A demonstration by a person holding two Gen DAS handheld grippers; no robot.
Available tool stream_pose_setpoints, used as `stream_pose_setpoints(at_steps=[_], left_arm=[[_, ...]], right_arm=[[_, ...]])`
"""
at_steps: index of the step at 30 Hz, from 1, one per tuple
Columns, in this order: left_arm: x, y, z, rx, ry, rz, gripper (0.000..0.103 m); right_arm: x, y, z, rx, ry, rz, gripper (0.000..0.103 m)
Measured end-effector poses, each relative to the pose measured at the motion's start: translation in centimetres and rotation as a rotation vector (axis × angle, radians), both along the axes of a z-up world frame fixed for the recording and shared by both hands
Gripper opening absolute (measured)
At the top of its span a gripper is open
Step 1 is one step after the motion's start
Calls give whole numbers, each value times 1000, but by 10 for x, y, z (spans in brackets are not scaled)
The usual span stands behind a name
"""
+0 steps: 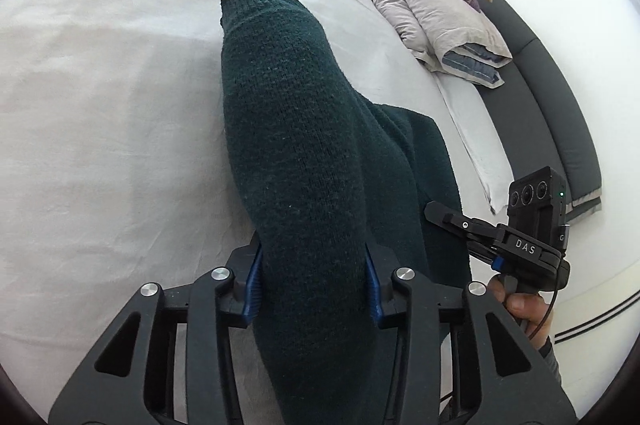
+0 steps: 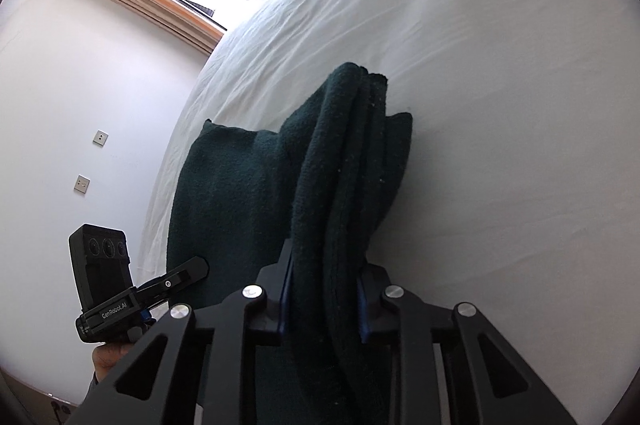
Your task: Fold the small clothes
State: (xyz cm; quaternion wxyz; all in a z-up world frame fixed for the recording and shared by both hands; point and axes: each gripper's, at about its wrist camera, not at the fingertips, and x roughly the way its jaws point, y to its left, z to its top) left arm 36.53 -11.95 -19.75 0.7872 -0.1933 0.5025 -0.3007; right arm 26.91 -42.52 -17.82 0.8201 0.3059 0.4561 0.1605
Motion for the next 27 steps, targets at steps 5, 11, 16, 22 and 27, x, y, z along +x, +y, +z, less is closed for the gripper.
stream_pose_setpoints(at_steps=[5, 11, 16, 22, 27], left_arm=[[-21, 49, 38, 4, -50, 31, 38], [-40, 128, 61, 52, -73, 82, 38], [-43, 178, 55, 91, -68, 122, 38], [-39, 203, 13, 87, -23, 147, 42], [-43, 213, -6, 52, -37, 175, 57]], right_arm=[[-11, 45, 32, 13, -50, 54, 26], [-10, 117, 46, 57, -70, 146, 26], [-1, 163, 25, 91, -37, 170, 26], [6, 176, -19, 112, 42, 141, 27], [-7, 154, -37, 132, 67, 86, 49]])
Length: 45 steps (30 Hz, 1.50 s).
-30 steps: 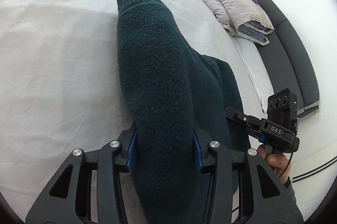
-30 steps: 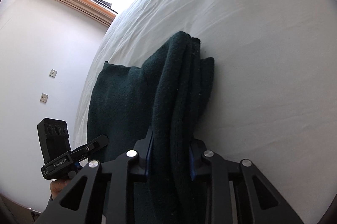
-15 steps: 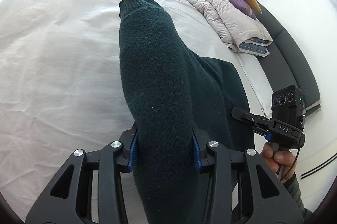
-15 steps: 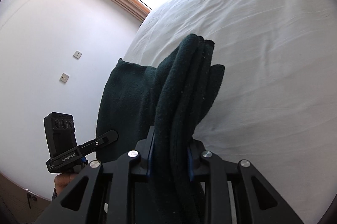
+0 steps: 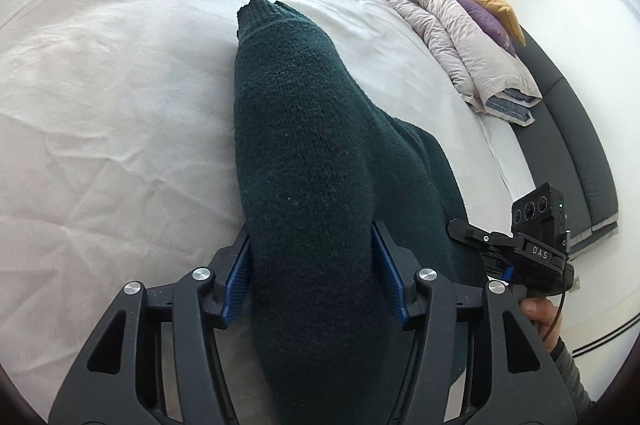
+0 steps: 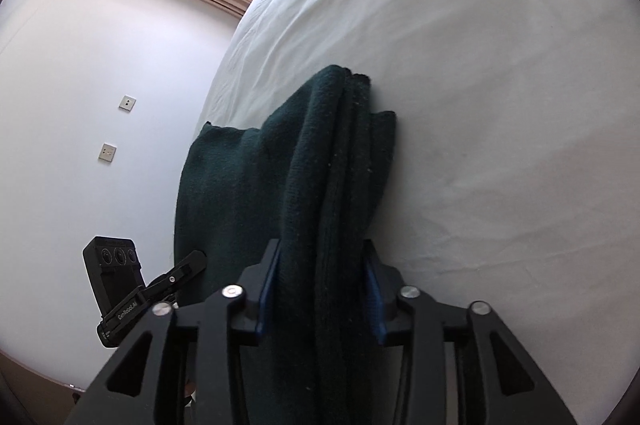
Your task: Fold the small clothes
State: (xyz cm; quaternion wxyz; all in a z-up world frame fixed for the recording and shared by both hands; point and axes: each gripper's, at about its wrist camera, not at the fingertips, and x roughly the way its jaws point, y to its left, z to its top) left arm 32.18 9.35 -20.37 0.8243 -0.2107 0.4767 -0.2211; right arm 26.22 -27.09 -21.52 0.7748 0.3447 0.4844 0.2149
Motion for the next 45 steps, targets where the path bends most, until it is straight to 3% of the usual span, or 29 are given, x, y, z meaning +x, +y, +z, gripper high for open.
stream_pose_setpoints(at_steps=[4, 7, 12, 14, 17, 20, 23, 28, 32, 34, 37, 40, 42, 45], left_arm=[[-7, 4, 5, 33, -29, 23, 59], [-26, 0, 28, 145, -113, 83, 59], [-72, -22, 60, 307, -249, 111, 59], [-89, -38, 62, 360, -278, 82, 59], [-109, -57, 49, 442, -271, 46, 59], [-123, -63, 23, 449, -206, 44, 59], [-131, -59, 5, 440, -179, 59, 62], [-154, -61, 11, 502, -227, 97, 64], [-182, -62, 31, 537, -287, 145, 64], [-199, -61, 46, 529, -324, 172, 64], [-223, -64, 75, 542, -407, 220, 71], [-250, -65, 110, 560, -525, 283, 85], [-273, -66, 135, 581, -613, 340, 100], [-310, -67, 170, 609, -760, 448, 103]], right_arm=[[-24, -19, 14, -30, -39, -64, 53], [-41, -23, 37, -87, -110, -108, 53], [-62, 23, 74, -108, -258, 11, 53], [-69, 41, 73, -108, -276, 61, 53], [-74, 56, 51, -157, -222, 75, 53], [-88, 55, 35, -217, -216, 62, 40], [-106, 52, 35, -263, -242, 47, 37], [-141, 46, 46, -355, -296, 22, 38], [-178, 45, 71, -495, -414, 2, 39], [-195, 50, 88, -552, -486, -17, 44], [-221, 54, 117, -598, -618, -63, 67], [-245, 60, 148, -623, -767, -124, 87], [-263, 62, 168, -637, -870, -169, 100], [-286, 67, 196, -686, -1005, -261, 103]])
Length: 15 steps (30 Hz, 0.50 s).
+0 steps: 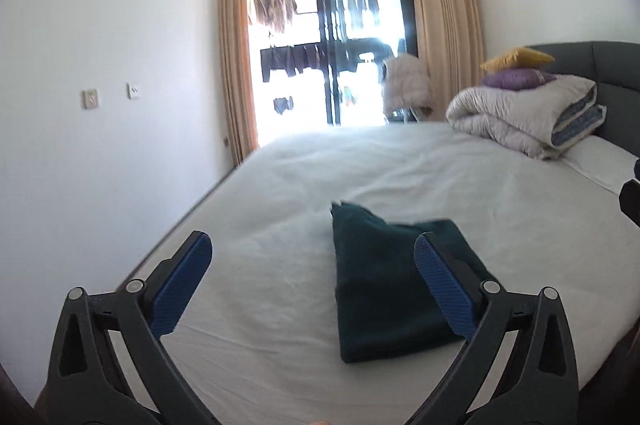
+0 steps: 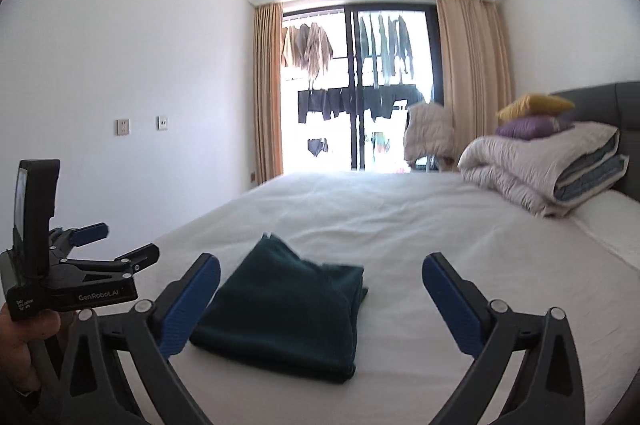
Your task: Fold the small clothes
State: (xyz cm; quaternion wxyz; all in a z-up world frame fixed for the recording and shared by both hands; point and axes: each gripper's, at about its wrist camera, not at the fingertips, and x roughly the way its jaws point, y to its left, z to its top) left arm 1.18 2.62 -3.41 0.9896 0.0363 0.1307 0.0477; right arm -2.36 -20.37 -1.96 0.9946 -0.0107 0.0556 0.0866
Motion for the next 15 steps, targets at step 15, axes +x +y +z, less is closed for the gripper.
stream_pose_setpoints(at_steps=[15], left_arm=[[-16, -11, -3, 11, 236, 71, 103]], right_arm=[[2, -4, 12, -29, 170, -107, 103]])
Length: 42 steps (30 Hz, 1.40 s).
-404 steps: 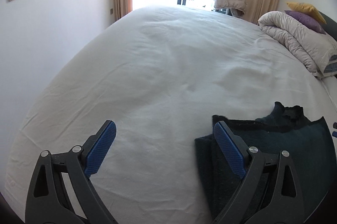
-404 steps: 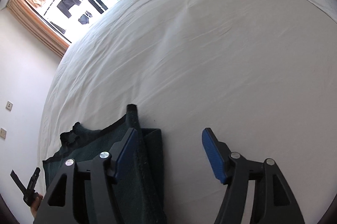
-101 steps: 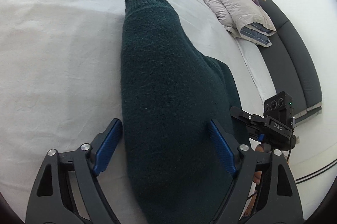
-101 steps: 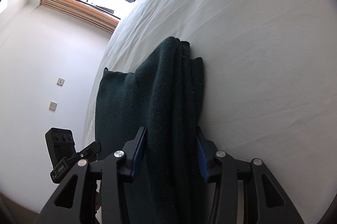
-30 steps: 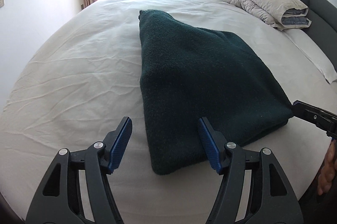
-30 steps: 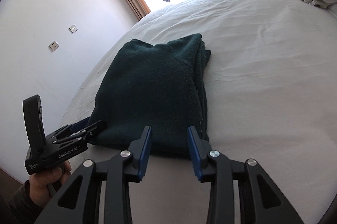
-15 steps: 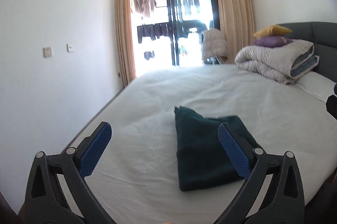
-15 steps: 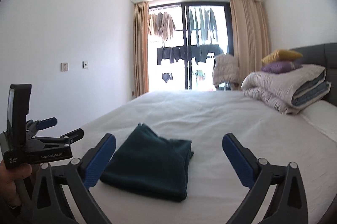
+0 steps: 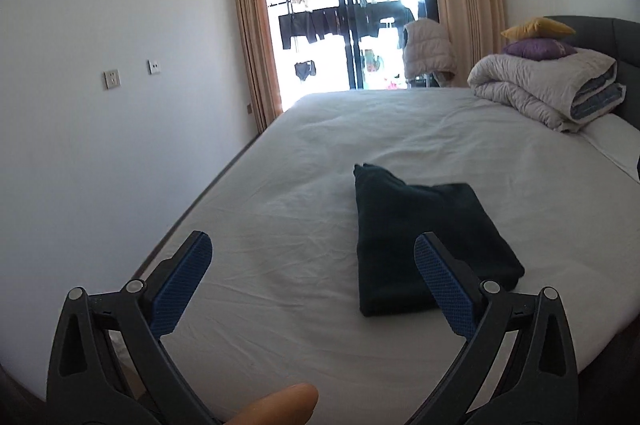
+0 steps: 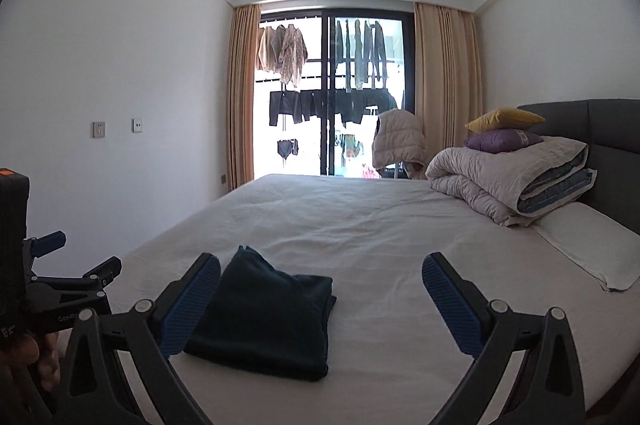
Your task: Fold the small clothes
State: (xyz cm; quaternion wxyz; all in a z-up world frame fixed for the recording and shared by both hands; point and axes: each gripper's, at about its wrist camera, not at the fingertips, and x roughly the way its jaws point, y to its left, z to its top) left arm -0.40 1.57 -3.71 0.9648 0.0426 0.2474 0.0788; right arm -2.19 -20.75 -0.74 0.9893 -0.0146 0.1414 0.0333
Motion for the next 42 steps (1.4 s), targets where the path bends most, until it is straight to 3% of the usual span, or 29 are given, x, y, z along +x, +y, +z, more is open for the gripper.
stream_pose_setpoints(at_steps=[3, 8, 17, 42], left_arm=[[14, 5, -41, -64, 170, -2, 103], [23, 3, -81, -70, 296, -1, 103], [38, 6, -97, -77, 319, -5, 103], [42, 4, -103, -78, 338, -8, 103]], right_arm=[[15, 5, -34, -19, 133, -15, 103], [27, 7, -76, 0, 283, -22, 103], [39, 11, -99, 26, 380, -32, 103], [39, 15, -105, 25, 408, -24, 103]])
